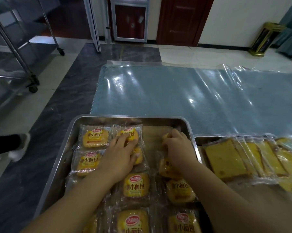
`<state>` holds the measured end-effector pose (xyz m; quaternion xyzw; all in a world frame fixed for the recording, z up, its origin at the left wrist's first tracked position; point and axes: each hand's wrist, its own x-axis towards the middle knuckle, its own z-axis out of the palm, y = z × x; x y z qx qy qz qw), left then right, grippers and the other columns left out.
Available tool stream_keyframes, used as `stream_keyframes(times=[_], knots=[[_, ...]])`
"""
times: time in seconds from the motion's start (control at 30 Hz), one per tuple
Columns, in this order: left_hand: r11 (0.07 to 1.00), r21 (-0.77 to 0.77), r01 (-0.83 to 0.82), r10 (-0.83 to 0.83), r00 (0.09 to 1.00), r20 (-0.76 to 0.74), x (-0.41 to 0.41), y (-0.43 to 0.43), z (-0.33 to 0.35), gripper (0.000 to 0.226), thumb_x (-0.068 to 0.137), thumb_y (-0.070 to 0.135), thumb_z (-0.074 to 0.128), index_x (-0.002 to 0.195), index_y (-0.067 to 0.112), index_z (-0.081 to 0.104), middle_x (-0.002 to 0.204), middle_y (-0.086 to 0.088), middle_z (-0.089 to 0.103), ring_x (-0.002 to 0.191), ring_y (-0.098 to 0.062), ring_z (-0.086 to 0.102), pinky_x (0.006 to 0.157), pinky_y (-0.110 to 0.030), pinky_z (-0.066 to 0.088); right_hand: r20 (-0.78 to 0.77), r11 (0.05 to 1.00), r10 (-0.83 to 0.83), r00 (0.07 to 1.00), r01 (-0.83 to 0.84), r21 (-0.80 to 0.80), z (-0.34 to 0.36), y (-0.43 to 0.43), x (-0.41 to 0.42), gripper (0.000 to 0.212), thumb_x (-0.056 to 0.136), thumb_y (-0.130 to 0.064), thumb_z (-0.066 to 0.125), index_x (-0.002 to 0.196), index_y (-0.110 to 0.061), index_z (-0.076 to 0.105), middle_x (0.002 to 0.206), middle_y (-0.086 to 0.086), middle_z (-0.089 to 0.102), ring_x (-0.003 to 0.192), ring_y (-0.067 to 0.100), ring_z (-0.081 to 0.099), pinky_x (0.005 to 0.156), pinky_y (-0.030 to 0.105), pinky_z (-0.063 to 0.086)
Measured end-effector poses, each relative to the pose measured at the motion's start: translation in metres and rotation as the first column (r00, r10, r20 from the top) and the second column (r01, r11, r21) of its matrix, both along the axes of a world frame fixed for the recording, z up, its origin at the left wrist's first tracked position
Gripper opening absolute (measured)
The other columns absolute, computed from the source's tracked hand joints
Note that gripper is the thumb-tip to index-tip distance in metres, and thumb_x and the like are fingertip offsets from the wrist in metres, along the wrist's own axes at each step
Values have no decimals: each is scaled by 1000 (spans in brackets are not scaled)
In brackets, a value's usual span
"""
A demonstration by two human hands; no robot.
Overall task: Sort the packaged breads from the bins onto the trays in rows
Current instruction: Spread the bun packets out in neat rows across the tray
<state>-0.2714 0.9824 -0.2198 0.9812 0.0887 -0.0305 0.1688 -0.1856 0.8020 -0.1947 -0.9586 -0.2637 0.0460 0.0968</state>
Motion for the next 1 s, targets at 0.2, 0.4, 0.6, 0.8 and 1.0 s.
stream_keyframes(times=[0.2,0.4,0.6,0.8,1.0], knots=[[1000,-27,10,-10,1000,-6,1,1,2,54,93,49,40,143,37,26,155,7,11,141,-21,5,109,-43,25,-79,970,185,980,-169,175,9,-6,10,25,84,-15,64,108,-24,64,123,-5,55,125,21,41,99,28,34],[999,-39,5,-5,1000,8,2,1,3,54,93,49,42,143,37,26,153,9,11,139,-18,5,109,-41,25,-81,985,18,997,-4,172,6,-3,20,50,77,-13,70,123,-26,55,127,-4,46,116,19,45,87,25,42],[999,-22,33,-33,999,38,4,0,2,50,96,45,35,144,35,24,155,9,10,141,-17,2,111,-42,21,-127,998,-11,992,18,59,-16,13,14,50,92,-26,52,139,-33,36,146,-3,33,134,24,30,100,42,40],[1000,9,30,-30,1000,-2,7,-1,1,51,95,46,36,144,35,24,155,6,13,141,-20,5,112,-43,21,-192,983,-87,978,52,-178,-24,14,17,51,94,-42,33,142,-40,16,149,4,13,136,37,10,104,52,29],[999,22,23,-23,1000,8,10,0,0,52,93,49,38,142,36,27,153,5,16,139,-21,8,110,-43,24,-235,971,-119,965,63,-232,-21,14,21,50,94,-50,22,141,-47,4,149,7,8,134,42,5,107,60,8]])
